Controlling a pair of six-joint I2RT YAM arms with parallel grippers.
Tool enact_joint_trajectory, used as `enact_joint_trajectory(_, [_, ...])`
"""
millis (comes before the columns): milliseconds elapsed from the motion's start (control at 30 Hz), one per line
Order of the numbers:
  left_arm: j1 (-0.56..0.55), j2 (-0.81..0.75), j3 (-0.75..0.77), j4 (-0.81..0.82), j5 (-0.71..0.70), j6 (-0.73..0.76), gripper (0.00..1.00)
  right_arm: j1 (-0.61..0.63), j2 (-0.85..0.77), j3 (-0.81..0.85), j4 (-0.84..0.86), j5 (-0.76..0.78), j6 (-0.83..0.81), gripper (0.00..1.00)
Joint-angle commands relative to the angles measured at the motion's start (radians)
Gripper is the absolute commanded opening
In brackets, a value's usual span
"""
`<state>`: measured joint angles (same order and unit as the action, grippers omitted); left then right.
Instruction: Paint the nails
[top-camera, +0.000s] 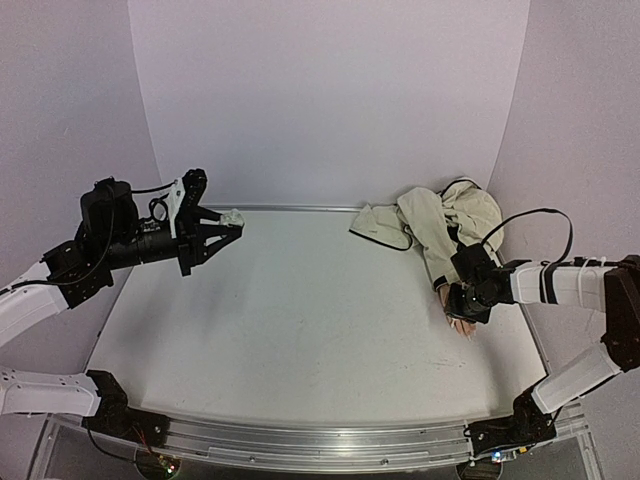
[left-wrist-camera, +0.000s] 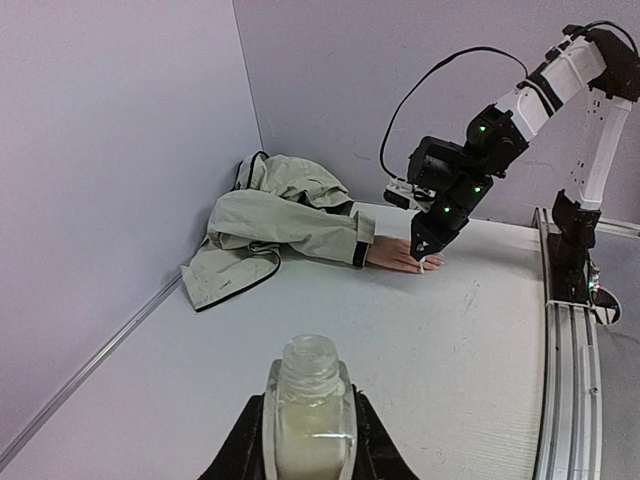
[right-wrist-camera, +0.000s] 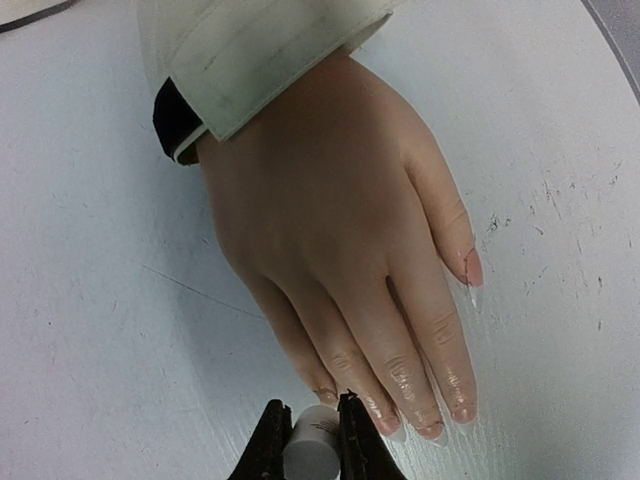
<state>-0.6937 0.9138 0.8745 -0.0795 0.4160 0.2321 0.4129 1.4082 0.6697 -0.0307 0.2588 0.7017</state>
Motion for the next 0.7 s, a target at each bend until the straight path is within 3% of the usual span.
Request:
enact_joint_trajectory(0, [0.003,-0.023,0.007,0.017,0.006,0.004,0.00,-0.004,-0.020,-0.002,-0.050,0.012,0.012,0.00])
enact_joint_trajectory(667, [0.003,-0.023,0.007,0.015,0.006,0.003,0.00,-0.004,-0.023,-0.005,-0.064,0.018,0.022,0.00])
